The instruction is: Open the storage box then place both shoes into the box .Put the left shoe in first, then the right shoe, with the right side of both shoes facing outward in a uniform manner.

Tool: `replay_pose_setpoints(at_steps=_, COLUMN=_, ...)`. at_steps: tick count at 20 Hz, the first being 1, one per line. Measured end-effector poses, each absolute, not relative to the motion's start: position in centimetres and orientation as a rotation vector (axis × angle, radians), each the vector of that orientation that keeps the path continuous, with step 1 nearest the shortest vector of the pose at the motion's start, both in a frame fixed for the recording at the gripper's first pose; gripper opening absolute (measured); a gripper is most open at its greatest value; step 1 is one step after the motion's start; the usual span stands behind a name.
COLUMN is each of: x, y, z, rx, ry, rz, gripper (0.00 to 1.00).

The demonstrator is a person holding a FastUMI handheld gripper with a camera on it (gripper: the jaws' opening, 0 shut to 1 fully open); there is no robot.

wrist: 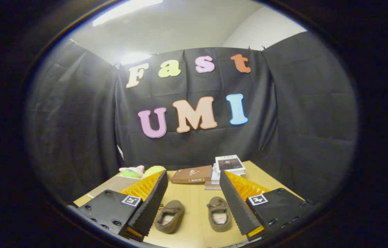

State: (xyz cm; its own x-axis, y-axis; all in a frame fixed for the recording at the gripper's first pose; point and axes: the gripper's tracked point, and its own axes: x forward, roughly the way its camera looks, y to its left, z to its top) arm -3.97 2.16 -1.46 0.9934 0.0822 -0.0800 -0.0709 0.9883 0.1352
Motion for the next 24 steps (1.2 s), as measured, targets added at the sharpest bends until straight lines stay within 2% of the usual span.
replay_pose_setpoints(at_steps=5, x=-2.5, y=7.6, z=-4.2, rx=0.325, ry=0.16, rz=0.17, gripper=0.97)
replay_pose_setpoints(at_steps=12, x=-1.8, y=15.9, z=-11.2, rx=0.738, ry=0.435, rz=0.345, gripper=0.98)
replay_pose_setpoints(at_steps=24, x=-4.5, y=23.3, z=-21.1, rx=1.135, ry=0.775, rz=0.385, gripper=1.0)
